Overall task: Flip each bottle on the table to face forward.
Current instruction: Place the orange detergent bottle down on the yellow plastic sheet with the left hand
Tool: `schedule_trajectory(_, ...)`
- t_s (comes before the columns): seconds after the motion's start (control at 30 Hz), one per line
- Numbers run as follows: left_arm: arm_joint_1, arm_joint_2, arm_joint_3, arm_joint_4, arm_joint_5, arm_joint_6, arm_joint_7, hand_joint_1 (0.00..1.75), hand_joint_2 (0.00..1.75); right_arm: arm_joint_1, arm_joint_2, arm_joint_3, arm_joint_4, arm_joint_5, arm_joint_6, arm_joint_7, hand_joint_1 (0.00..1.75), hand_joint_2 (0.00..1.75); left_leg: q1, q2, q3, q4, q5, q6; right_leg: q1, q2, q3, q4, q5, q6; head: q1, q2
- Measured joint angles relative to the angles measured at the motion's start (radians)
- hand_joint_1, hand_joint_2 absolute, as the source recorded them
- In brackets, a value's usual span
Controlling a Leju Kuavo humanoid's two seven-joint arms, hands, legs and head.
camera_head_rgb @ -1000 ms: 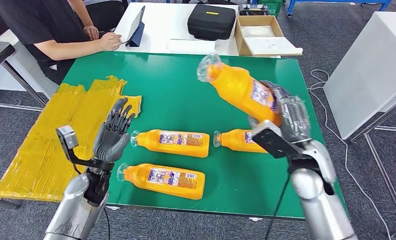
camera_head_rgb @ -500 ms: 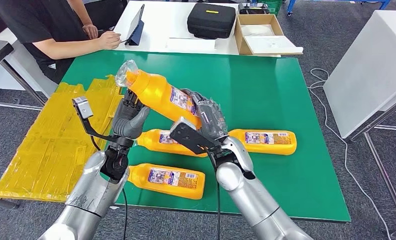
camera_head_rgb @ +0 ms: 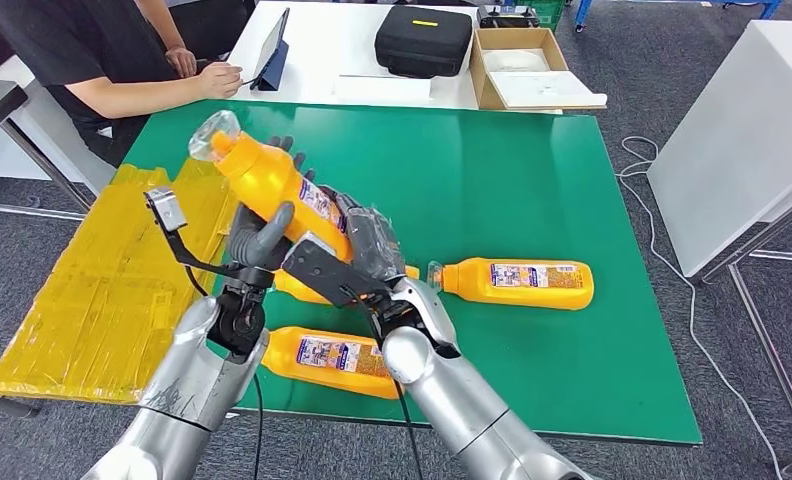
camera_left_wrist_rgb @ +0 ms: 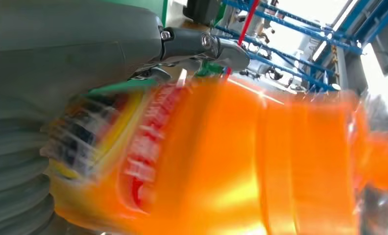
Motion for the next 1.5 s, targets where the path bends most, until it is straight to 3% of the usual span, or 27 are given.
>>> schedule_trajectory(0.7,0.056,-0.012,-0.005,-0.128,-0.039,0.05,0.058,0.0,1.75,-0.037,0.026,-0.017,0.024,0.029,0.051,0.051,1.75,1.75,0.0,0.0,0.0,0.0,0.0,0.0,0.0,0.0,-0.001,0.0,0.0,0.0,0.0,0.0)
schedule_trajectory(0.73,0.057,-0.012,-0.005,-0.129,-0.044,0.05,0.057,0.17,1.75,-0.037,0.026,-0.019,0.024,0.033,0.052,0.054,1.75,1.75,0.0,0.0,0.0,0.0,0.0,0.0,0.0,0.0,-0.001,0.0,0.0,0.0,0.0,0.0)
schedule_trajectory(0.83,0.063,-0.012,-0.006,-0.136,-0.06,0.05,0.053,1.42,1.75,-0.037,0.027,-0.026,0.024,0.054,0.064,0.064,1.75,1.75,0.0,0.0,0.0,0.0,0.0,0.0,0.0,0.0,-0.001,0.0,0.0,0.0,0.0,0.0)
schedule_trajectory(0.87,0.065,-0.013,-0.006,-0.137,-0.064,0.05,0.051,1.69,1.75,-0.037,0.027,-0.027,0.024,0.062,0.068,0.066,1.75,1.75,0.0,0.0,0.0,0.0,0.0,0.0,0.0,0.0,-0.001,0.0,0.0,0.0,0.0,0.0)
schedule_trajectory(1.5,0.061,-0.026,0.004,-0.136,-0.085,0.037,0.039,1.75,1.75,-0.044,0.041,-0.058,0.03,0.124,0.094,0.084,1.75,1.75,0.0,0.001,0.0,0.0,0.0,0.0,0.0,0.001,-0.002,0.0,0.0,0.0,0.0,0.0)
